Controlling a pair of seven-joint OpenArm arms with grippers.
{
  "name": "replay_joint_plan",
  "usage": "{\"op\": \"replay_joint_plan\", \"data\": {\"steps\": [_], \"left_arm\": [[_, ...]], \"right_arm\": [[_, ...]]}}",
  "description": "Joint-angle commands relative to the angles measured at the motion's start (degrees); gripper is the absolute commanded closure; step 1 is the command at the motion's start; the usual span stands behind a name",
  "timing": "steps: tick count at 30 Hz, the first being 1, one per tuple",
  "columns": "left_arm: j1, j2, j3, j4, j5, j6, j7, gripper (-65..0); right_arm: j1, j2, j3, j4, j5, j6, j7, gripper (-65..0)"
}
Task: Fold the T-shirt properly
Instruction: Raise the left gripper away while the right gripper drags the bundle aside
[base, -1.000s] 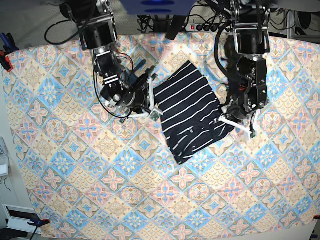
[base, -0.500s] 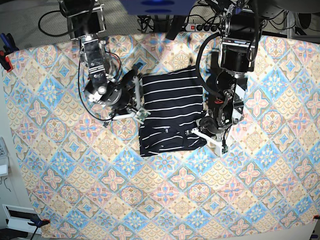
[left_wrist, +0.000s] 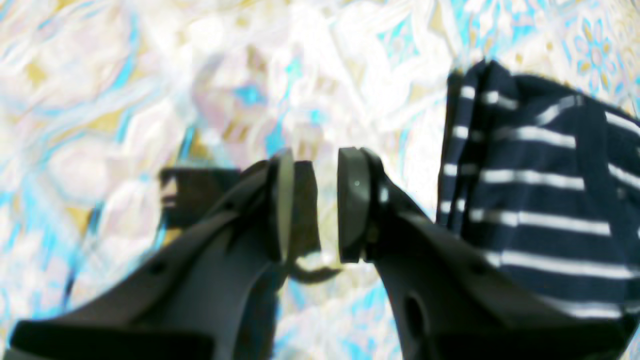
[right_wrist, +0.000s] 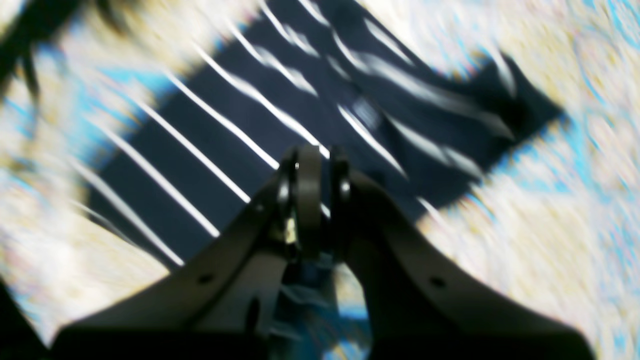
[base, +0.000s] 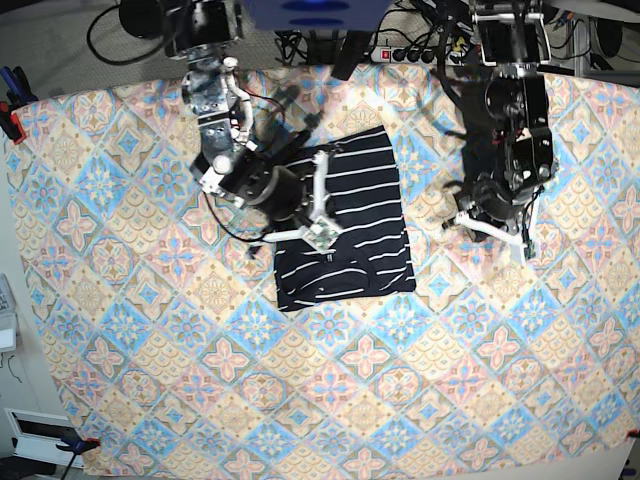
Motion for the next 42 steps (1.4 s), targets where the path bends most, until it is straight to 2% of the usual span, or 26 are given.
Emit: {"op": "replay_joint_plan", "data": {"steps": [1, 3, 8, 13, 15, 28, 30, 35, 42], "left_arm": [[1.02, -0.52, -1.43, 3.14, -0.08, -0.12, -0.95, -14.5], [4.1, -0.52, -3.02, 6.31, -0.08, -0.12, -0.95, -14.5], [10.69, -0.43, -5.3, 13.6, -0.08, -0.12, -0.95, -14.5], [15.09, 0.36, -8.73, 16.77, -0.17, -0.12, -0.95, -14.5], [15.61, 1.5, -9.17, 16.77, -0.17, -0.12, -0.95, -14.5], [16.49, 2.12, -9.17, 16.77, -0.17, -0.12, -0.95, -14.5], [16.49, 2.12, -9.17, 16.77, -0.17, -0.12, -0.95, -14.5], [16.49, 2.12, -9.17, 16.68, -0.17, -0.12, -0.95, -14.5], [16.14, 2.12, -9.17, 16.59, -0.17, -0.12, -0.95, -14.5]], "right_arm": [[0.72, -1.76, -0.94, 0.86, 0.47, -0.4, 1.25, -3.1], [0.64, -3.42, -2.44, 0.59, 0.47, -0.4, 1.25, -3.1], [0.9, -3.42, -6.31, -7.58, 0.55, -0.4, 2.48, -3.1], [2.48, -3.42, -7.45, -17.08, 0.64, -0.4, 9.87, -3.1], [3.71, -3.42, -7.45, -20.6, 0.64, -0.4, 11.1, -3.1], [11.8, -3.42, -7.18, -40.46, 0.64, -0.4, 18.57, -3.1], [12.94, -3.42, -5.69, -41.87, 0.64, -0.4, 18.57, -3.1], [14.0, -3.42, 3.01, -42.05, 0.29, -0.4, 18.57, -3.1], [17.69, 1.06, 9.69, -42.22, 0.29, -0.4, 18.57, -3.1]]}}
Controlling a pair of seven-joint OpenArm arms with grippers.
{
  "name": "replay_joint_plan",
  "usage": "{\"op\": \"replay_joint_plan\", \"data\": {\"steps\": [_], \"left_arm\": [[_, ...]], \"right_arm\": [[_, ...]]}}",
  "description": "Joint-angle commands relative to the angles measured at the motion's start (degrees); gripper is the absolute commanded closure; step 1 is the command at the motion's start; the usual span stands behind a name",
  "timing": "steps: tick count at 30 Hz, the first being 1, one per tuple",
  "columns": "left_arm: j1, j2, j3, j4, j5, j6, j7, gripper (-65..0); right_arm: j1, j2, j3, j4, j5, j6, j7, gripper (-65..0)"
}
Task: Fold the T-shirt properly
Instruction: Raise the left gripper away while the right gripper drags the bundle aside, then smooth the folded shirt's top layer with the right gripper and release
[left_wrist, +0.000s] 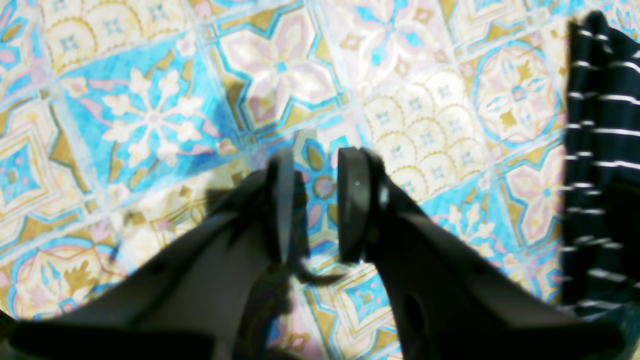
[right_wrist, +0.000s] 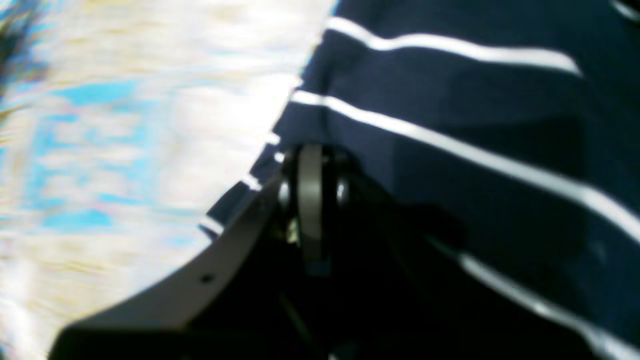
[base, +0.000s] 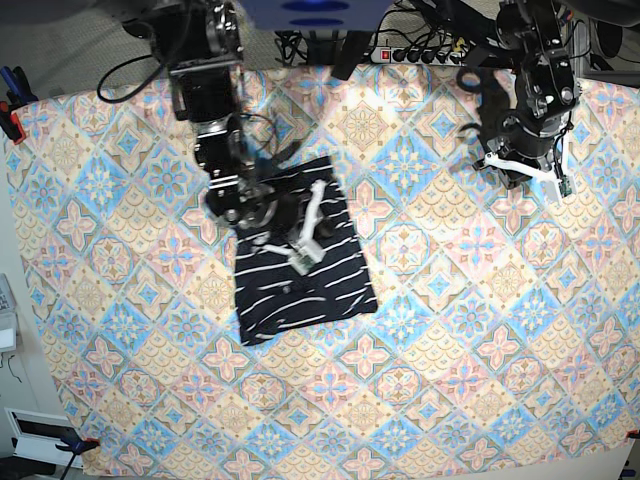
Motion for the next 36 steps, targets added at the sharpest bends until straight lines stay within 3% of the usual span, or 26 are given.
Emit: {"op": "replay_joint_plan", "data": {"steps": [1, 7, 11, 15, 22, 26, 36], "left_arm": [[-0.16, -0.42, -0.27, 0.77, -0.32, -0.18, -1.08, -14.5], [-0.16, 0.29, -0.27, 0.68, -0.32, -0.18, -1.08, -14.5], [-0.16, 0.29, -0.27, 0.68, -0.32, -0.18, -1.08, -14.5], [-0.16, 0.29, -0.27, 0.68, -0.32, -0.18, -1.08, -14.5], [0.19, 0.29, -0.27, 0.68, -0.32, -0.18, -1.08, -14.4], [0.36, 0.29, -0.27, 0.68, -0.32, -0.18, -1.08, -14.4], [0.89, 1.78, -0.54, 0.85, -0.32, -0.18, -1.08, -14.4]], "right_arm": [[1.63, 0.38, 1.31, 0.55, 0.16, -0.29, 0.72, -3.1], [6.64, 4.34, 7.55, -6.22, 0.16, -0.29, 1.59, -3.1], [6.9, 5.22, 7.9, -6.57, 0.16, -0.29, 2.3, -3.1], [5.85, 3.64, 7.2, 0.46, 0.25, -0.29, 2.21, -3.1], [7.52, 0.82, -0.71, 3.1, 0.34, -0.29, 2.21, -3.1], [11.48, 0.12, -1.86, -2.44, 0.34, -0.29, 3.09, -3.1], [20.27, -0.67, -1.42, -23.27, 0.16, -0.29, 13.64, -3.1]]}}
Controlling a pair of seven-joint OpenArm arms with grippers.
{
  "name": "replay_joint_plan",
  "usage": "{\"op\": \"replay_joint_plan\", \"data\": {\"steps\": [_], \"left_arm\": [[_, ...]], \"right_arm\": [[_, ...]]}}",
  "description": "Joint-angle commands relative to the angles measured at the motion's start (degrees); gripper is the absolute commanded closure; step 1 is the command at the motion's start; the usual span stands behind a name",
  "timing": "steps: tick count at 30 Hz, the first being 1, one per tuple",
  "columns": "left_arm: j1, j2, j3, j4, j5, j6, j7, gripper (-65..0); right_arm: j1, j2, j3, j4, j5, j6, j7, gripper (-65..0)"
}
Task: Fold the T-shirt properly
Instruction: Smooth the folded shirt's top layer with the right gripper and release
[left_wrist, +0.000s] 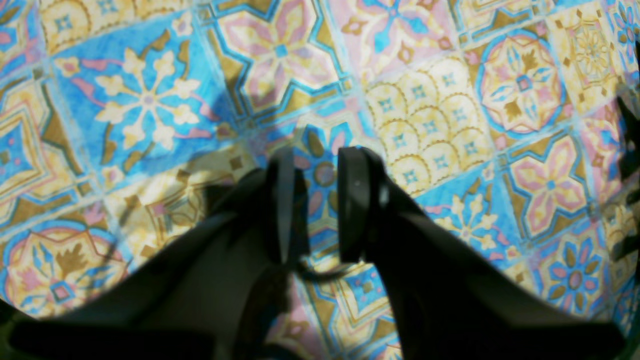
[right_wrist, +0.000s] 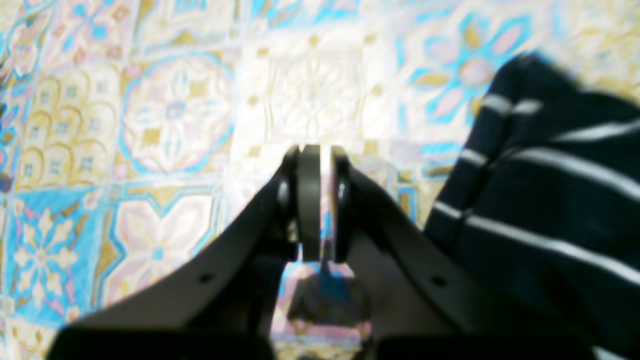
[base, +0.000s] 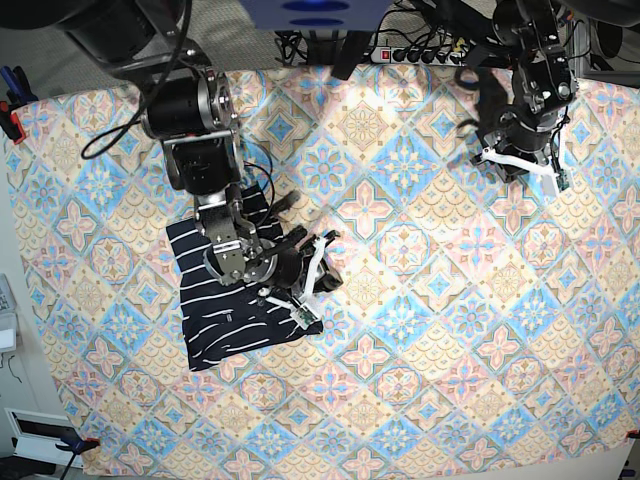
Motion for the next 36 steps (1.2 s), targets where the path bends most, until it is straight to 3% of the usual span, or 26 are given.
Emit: {"op": "replay_joint_plan", "data": {"steps": [1, 5, 8, 22, 36], "left_arm": [[-0.07, 0.03, -0.67, 1.05, -0.37, -0.21, -1.1, -14.4], [-0.07, 2.06, -2.43, 1.05, -0.37, -0.21, -1.1, -14.4], [0.11, 2.23, -2.69, 1.05, -0.37, -0.21, -1.1, -14.4], [0.19, 2.32, -2.61, 1.05, -0.37, -0.21, -1.1, -14.4], [0.19, 2.14, -2.61, 1.14, -0.37, -0.21, -1.1, -14.4]], "right_arm": [[2.63, -0.04, 0.18, -0.37, 1.3, 0.12, 2.63, -3.1], [3.77, 0.14, 0.18, -4.33, 1.21, 0.12, 6.23, -3.1], [4.83, 2.07, -0.26, -7.14, 1.21, -3.88, 7.99, -3.2], [5.18, 10.42, 0.27, -8.11, 1.38, -4.23, 8.96, -3.1], [5.18, 13.85, 5.89, -8.29, 1.3, -4.23, 8.78, -3.1]]}}
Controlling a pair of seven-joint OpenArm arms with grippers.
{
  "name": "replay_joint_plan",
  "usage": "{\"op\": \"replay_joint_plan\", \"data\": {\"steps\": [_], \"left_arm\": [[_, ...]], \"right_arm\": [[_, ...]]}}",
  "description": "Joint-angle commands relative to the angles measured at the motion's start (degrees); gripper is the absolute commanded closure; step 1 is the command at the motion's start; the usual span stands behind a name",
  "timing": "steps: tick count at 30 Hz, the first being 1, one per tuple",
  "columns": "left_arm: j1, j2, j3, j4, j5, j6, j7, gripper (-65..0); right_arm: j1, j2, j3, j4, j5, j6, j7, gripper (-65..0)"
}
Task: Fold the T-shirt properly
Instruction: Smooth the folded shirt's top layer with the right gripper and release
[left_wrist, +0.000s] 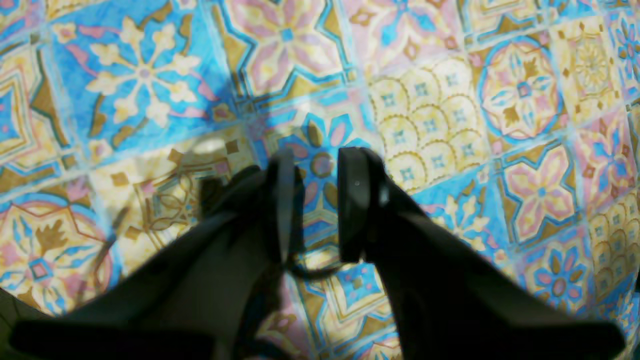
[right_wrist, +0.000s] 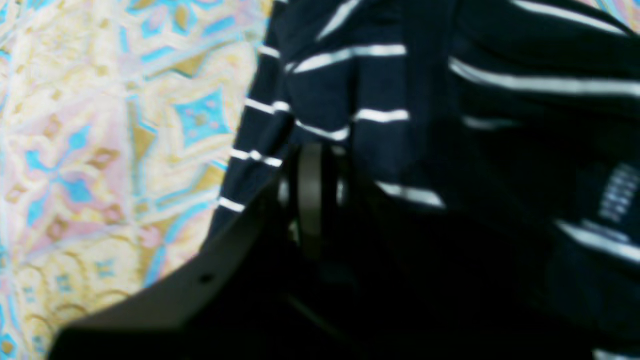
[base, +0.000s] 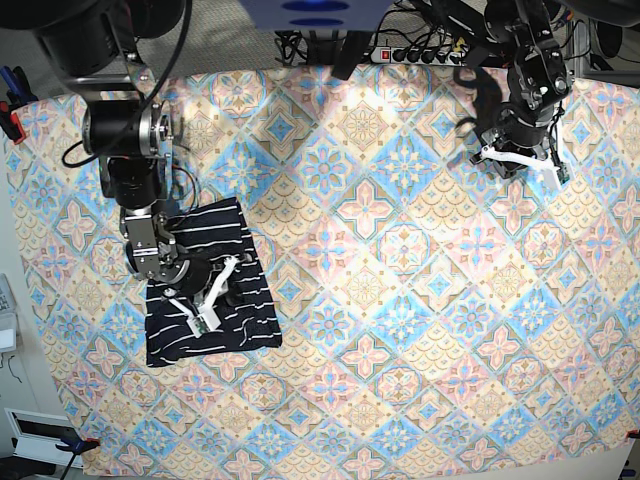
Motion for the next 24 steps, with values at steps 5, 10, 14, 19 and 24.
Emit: {"op": "replay_joint_plan", "data": {"steps": [5, 10, 14, 19, 24], "left_arm": [[0.24, -0.55, -0.16, 1.12, -0.3, -0.18, -1.08, -14.4], [1.29, -0.55, -0.25, 2.88, -0.3, -0.18, -1.08, -14.4], [1.91, -0.63, -0.25, 3.93, -0.3, -0.18, -1.08, -14.4], [3.23, -0.63, -0.07, 3.93, -0.3, -0.27, -1.08, -14.4], [4.9, -0.63, -0.25, 4.02, -0.3, -0.27, -1.08, -14.4]], "right_arm": [[1.72, 0.67, 0.25, 1.05, 0.44, -0.23, 0.74, -3.1], [-1.44, 0.58, 0.43, 10.54, 0.62, -0.23, -3.13, -3.1], [-8.91, 0.41, 4.56, 27.95, 0.62, -0.23, -10.6, -3.1], [-19.37, 0.23, 7.46, 46.85, 0.62, 0.03, -19.48, -3.1], [-29.57, 0.23, 7.64, 62.15, 0.71, 0.03, -25.9, -3.1]]}}
